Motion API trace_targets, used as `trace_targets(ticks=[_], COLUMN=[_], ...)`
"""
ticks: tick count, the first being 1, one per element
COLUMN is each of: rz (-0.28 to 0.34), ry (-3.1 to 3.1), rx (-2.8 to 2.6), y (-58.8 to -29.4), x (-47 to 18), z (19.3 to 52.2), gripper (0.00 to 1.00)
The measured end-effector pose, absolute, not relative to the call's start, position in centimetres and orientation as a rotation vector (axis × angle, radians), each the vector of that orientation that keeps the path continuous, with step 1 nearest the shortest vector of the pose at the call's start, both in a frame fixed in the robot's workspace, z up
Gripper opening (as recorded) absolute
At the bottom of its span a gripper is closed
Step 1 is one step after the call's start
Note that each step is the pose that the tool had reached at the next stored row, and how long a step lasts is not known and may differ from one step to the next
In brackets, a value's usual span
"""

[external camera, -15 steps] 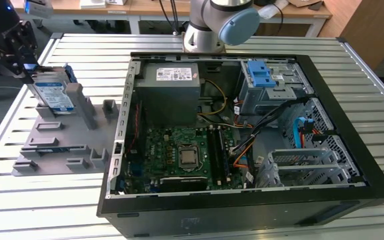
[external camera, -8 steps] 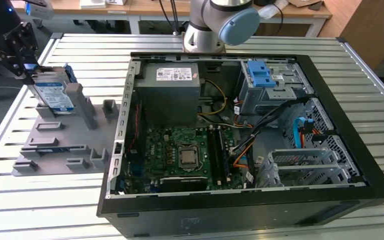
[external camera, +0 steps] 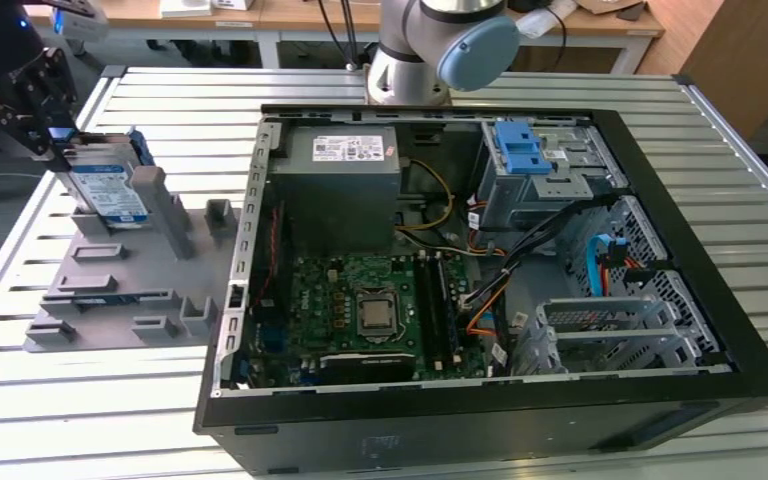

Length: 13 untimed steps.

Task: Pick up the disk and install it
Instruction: 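Pick up the disk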

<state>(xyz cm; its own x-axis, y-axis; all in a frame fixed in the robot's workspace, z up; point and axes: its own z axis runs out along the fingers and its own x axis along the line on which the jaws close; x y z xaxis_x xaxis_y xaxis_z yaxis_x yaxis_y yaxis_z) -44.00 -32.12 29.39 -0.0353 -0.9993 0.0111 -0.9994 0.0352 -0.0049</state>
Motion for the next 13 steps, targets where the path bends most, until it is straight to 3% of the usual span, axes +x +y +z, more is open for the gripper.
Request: trace_targets(ticks=[9,13], rz=[0.017,0.017], ry=[-2.256,-2.256], rx=[2.179,2.179], y=[-32.12,-32.12], x=[-44.01,-44.0], z=[29.05,29.04], gripper=[0.51,0.42])
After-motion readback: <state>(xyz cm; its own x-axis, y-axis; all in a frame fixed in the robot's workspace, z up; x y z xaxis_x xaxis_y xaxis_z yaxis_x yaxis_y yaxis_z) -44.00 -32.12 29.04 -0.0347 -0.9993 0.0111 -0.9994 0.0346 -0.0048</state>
